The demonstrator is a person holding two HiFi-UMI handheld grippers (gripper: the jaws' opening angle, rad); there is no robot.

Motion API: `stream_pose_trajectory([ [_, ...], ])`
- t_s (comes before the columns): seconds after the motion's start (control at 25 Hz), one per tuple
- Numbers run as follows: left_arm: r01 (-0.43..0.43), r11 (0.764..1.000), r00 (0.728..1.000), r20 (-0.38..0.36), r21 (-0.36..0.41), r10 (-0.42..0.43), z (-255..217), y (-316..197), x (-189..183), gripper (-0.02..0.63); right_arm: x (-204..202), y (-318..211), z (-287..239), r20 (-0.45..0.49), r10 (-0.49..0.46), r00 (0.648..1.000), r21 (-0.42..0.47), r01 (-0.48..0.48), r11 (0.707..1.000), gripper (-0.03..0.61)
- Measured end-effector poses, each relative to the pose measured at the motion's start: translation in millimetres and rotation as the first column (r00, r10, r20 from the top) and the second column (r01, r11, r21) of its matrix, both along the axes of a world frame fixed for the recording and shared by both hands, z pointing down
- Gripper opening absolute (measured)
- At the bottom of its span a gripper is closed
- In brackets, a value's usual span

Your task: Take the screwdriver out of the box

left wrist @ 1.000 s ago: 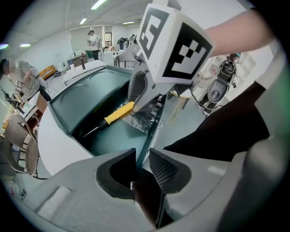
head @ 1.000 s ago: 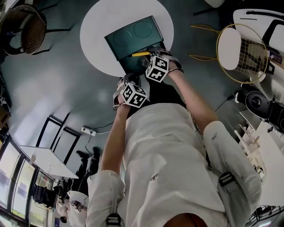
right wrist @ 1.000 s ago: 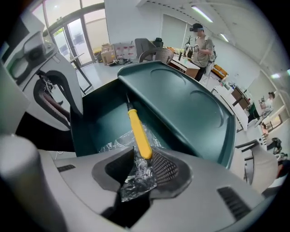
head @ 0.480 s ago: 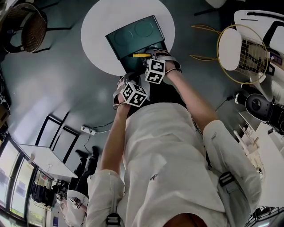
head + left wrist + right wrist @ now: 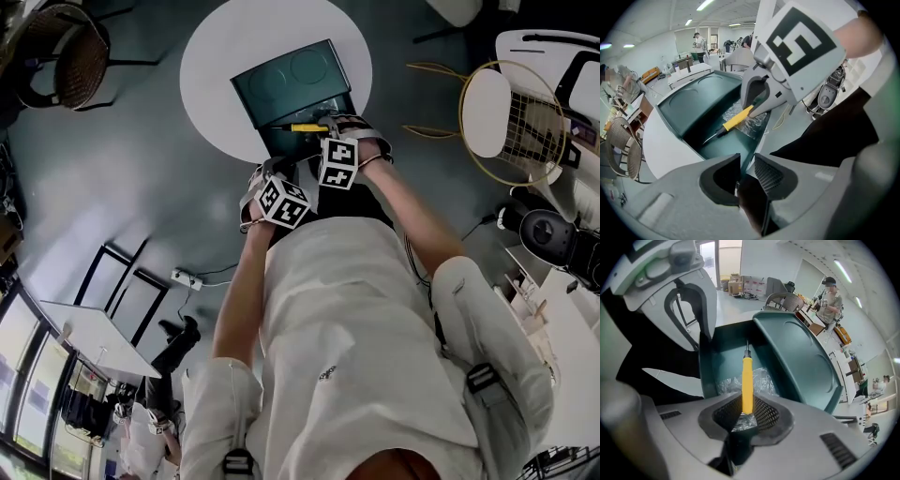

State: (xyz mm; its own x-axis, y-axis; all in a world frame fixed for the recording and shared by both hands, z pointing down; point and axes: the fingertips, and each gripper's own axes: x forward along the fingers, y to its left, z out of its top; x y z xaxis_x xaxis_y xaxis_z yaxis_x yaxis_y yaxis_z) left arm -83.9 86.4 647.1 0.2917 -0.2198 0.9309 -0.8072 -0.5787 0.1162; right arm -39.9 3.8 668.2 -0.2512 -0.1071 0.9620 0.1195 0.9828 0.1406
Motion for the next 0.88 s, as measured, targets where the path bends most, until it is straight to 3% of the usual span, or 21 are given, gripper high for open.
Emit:
stream_pose_trajectory([
  [0.32,0.109,0.991,0.994,-0.006,0.073,-0.109,-26.1,-11.8,-17.7,0.1,16.7,3.5,-38.8,0.073,0.004,0.997,0.026,-0.006,1.0,0.074],
  [0.56,0.162,0.978,0.986,0.005,0.13,-0.164,-46.3,-13.4,-24.3,0.1,34.0,10.2,-78.1,0.188,0.153,0.97,-0.013,-0.154,0.988,0.074],
  [0.72,0.204,0.959,0.979,-0.027,0.198,-0.202,-67.6,-21.3,-16.0,0.1,48.6,8.8,-113.3,0.308,0.309,0.9,-0.078,-0.3,0.951,0.074],
  [0.88,0.261,0.916,0.965,-0.102,0.303,-0.242,-100.4,-32.0,-5.9,0.1,60.0,2.4,-147.3,0.427,0.455,0.782,-0.201,-0.408,0.891,0.072],
])
